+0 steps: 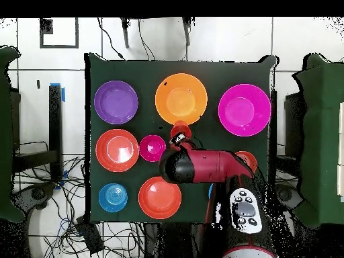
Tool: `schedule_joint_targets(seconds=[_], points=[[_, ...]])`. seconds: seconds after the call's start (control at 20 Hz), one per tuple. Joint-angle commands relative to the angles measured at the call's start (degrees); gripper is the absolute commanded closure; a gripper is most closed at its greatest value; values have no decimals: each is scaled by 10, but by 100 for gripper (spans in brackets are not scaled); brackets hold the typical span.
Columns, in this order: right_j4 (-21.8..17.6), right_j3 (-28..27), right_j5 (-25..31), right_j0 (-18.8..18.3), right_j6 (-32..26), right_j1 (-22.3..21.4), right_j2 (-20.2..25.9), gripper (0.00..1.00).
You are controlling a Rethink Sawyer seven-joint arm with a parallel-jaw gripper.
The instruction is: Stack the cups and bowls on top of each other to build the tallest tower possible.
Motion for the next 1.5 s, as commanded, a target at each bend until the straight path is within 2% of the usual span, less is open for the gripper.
schedule_joint_targets(seconds=[0.05, 0.3, 0.5, 0.6, 0.7, 1.05, 1.3, 1.5], points=[[-49, -68, 62, -2, -94, 30, 60, 100], [-56, -76, 58, 0, -83, 40, 57, 100], [-57, -53, 52, 3, -71, 28, 52, 100], [-47, -27, 66, 3, -68, 2, 54, 100], [-34, 6, 93, 5, -70, -42, 53, 100], [-21, 47, 128, -8, -86, -103, 74, 100], [-27, 44, 130, -13, -82, -106, 83, 100], [-40, 10, 121, -20, -86, -76, 92, 100]])
